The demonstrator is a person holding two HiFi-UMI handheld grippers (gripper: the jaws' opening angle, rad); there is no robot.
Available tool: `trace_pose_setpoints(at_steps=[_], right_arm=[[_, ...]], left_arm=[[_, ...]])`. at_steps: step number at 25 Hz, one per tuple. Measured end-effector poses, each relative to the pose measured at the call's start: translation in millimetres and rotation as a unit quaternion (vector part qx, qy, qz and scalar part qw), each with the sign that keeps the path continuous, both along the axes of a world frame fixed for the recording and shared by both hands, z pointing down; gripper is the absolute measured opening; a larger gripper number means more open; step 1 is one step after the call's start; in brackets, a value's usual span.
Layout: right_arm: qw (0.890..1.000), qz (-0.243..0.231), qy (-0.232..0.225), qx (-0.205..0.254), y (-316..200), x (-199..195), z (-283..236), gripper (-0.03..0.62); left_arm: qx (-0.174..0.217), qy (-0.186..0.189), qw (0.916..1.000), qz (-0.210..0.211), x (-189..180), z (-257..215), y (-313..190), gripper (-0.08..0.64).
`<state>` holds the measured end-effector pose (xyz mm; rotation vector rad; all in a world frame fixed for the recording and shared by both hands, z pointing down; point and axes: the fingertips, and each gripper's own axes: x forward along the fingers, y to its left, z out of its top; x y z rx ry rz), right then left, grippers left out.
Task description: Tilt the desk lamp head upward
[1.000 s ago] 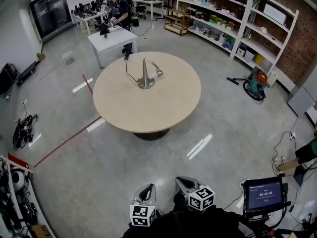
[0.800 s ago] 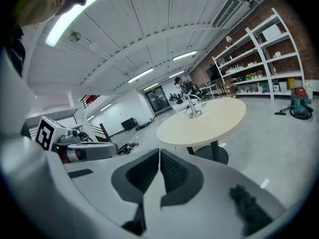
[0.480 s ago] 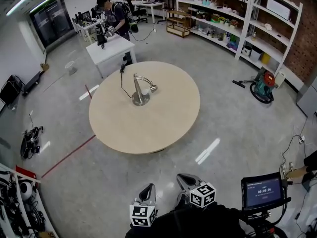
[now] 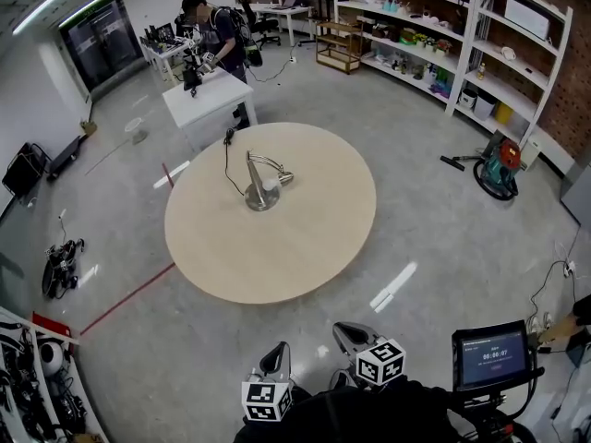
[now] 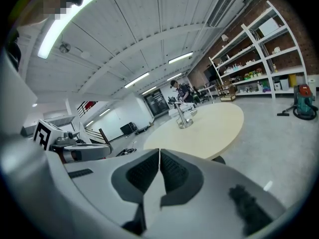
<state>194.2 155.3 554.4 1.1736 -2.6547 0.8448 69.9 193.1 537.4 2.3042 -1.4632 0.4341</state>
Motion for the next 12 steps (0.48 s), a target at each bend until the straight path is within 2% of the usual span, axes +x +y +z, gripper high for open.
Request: trace_pose_setpoints(at_steps=[6, 12], right_arm=[[0.999, 0.028, 0.009, -0.016, -9, 1, -7, 0.009], [0.997, 0.077, 0.021, -0.018, -59, -5, -6, 0.009]], left_arm=[[-0.013, 0.009, 0.9996, 0.024, -4, -7, -17, 0.008], [-0.008, 0.022, 0.9977, 0.063, -15, -6, -79, 0.008]])
